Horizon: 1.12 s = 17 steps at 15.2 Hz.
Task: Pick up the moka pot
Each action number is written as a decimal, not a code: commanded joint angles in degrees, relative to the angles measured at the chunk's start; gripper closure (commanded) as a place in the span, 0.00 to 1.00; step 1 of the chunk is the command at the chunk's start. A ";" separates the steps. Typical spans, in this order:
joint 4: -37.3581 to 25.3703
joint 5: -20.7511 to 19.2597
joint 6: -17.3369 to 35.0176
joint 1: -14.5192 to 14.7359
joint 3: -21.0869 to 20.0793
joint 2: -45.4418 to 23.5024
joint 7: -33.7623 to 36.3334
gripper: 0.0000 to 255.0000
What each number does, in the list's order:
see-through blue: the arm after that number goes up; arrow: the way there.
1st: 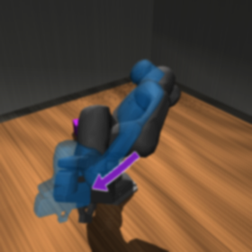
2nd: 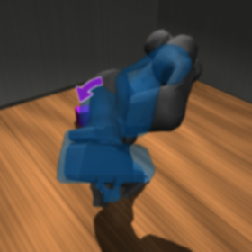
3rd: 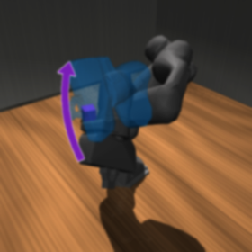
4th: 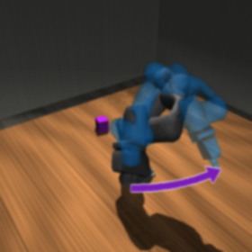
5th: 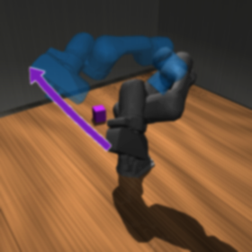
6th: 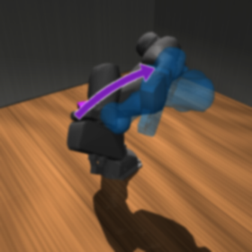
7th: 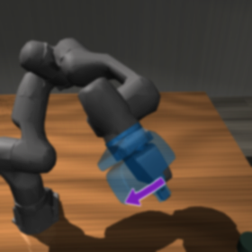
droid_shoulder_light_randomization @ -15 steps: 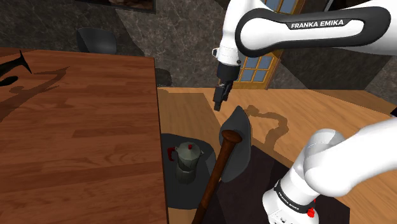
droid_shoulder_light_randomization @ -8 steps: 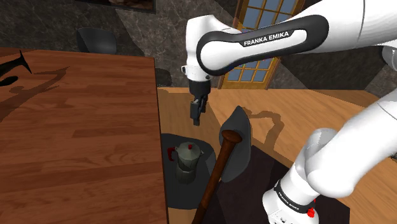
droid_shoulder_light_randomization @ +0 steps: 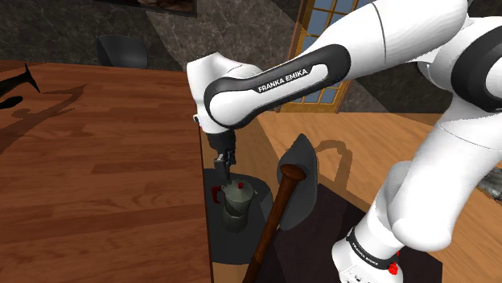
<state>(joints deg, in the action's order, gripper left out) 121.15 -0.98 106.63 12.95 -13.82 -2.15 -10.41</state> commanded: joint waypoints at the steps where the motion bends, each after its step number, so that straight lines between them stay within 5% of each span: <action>1: -2.77 -1.29 0.01 1.24 -1.12 -4.80 0.21 0.00; 12: -1.94 -2.91 5.13 2.16 -1.37 -10.26 0.98 0.00; 13: -1.95 -2.87 5.18 2.26 -1.46 -10.32 1.16 1.00; 17: -2.11 -2.93 5.28 2.29 -1.45 -10.59 1.21 1.00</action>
<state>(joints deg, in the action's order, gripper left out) 118.69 -3.92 110.93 15.15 -15.19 -12.06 -9.32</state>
